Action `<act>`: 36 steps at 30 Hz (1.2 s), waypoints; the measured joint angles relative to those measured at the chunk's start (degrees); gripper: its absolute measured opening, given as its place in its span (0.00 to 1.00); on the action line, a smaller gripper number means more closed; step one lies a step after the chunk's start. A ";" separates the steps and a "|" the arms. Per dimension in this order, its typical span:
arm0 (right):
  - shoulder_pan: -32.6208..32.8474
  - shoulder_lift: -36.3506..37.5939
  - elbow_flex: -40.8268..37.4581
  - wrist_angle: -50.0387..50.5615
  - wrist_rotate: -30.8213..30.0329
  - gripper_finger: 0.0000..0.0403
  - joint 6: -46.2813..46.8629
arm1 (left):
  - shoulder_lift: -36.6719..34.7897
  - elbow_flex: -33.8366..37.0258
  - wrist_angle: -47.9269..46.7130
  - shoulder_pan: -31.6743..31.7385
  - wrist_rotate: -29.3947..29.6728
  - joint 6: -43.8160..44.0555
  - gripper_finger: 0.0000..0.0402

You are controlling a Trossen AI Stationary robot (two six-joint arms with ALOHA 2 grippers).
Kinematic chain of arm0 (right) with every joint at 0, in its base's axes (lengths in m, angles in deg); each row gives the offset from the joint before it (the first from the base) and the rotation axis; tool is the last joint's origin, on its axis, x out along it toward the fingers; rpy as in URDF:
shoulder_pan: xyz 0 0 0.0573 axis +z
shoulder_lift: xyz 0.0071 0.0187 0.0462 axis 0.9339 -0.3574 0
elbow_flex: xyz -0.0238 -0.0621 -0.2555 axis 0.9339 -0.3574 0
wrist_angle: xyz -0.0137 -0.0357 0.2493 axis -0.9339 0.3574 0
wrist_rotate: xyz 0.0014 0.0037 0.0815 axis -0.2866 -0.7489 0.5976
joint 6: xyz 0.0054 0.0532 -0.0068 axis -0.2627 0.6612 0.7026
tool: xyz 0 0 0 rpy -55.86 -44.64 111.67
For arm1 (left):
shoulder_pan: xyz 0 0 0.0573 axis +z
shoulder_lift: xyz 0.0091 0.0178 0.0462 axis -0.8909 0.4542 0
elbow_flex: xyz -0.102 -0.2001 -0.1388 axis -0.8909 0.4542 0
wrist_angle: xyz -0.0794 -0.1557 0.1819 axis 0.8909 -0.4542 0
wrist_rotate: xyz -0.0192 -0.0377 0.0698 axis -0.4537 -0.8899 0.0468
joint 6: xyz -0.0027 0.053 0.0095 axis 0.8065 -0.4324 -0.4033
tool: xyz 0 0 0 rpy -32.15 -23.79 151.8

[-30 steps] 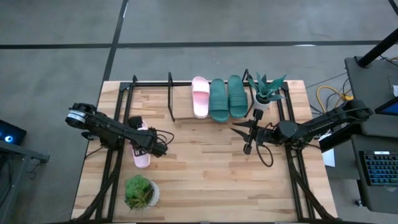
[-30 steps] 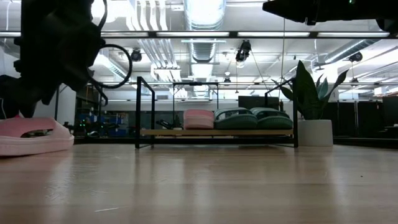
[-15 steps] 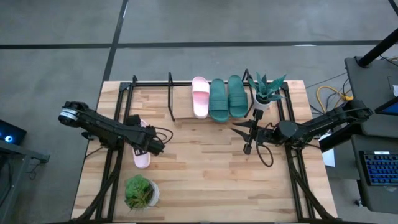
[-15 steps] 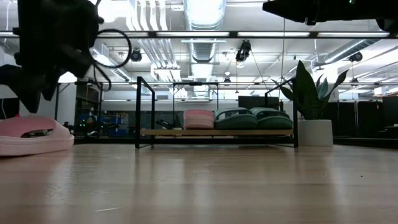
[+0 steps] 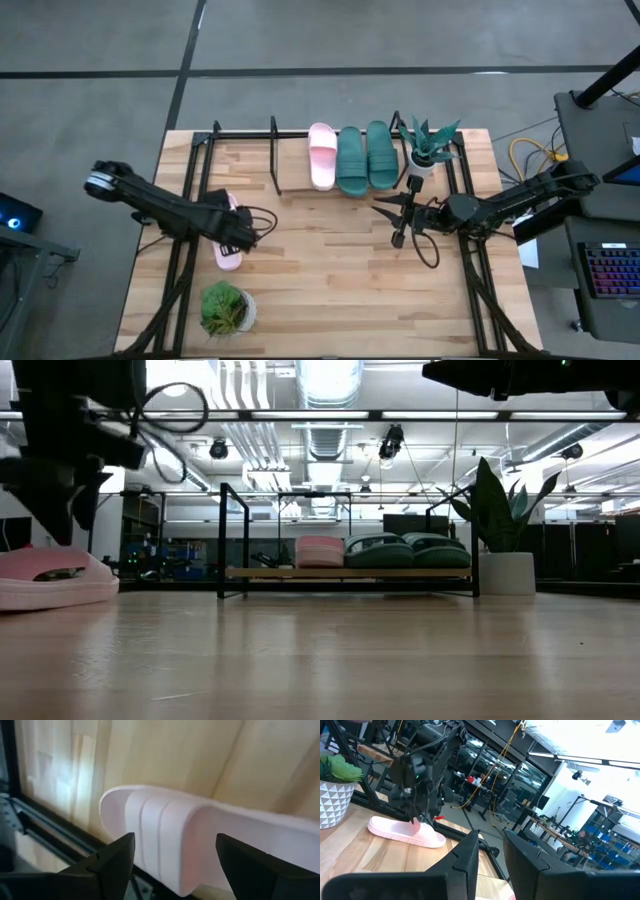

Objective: Pick and place slides into the shelf
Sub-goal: Put the pink slide on the shelf

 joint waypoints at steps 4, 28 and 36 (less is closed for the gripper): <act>0.01 0.00 0.00 0.01 0.00 0.20 0.00 | 2.06 2.88 -0.59 -0.01 0.24 0.09 0.65; 0.00 0.00 0.00 0.00 0.00 0.20 0.00 | 4.13 6.51 -0.56 0.02 3.37 3.50 0.65; 0.02 0.00 0.00 0.00 0.00 0.20 0.00 | 5.76 6.54 -0.61 0.02 3.32 3.53 0.65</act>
